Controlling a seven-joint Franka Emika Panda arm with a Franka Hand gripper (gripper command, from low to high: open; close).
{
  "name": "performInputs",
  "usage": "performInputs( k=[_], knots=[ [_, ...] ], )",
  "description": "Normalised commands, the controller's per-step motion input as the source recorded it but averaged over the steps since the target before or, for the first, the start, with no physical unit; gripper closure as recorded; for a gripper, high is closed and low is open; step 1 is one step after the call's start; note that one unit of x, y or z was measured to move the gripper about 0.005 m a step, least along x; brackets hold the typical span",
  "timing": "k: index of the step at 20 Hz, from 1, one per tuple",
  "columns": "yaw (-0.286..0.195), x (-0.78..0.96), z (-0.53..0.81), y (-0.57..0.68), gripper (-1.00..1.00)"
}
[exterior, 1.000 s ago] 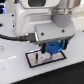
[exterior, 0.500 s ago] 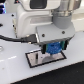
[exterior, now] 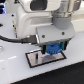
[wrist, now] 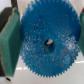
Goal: Insert the blue gear onto the right peg, followed by the red gear
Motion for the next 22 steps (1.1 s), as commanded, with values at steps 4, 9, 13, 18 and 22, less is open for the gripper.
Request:
performInputs(
  k=[4, 9, 13, 18, 22],
  knots=[
    [0.0, 0.13, -0.2, 0.01, 1.0],
    [0.0, 0.04, -0.22, 0.06, 1.0],
    [0.0, 0.08, 0.0, 0.02, 1.0],
    [0.0, 0.07, 0.07, 0.01, 1.0],
    [0.0, 0.0, 0.3, 0.11, 1.0]
  ],
)
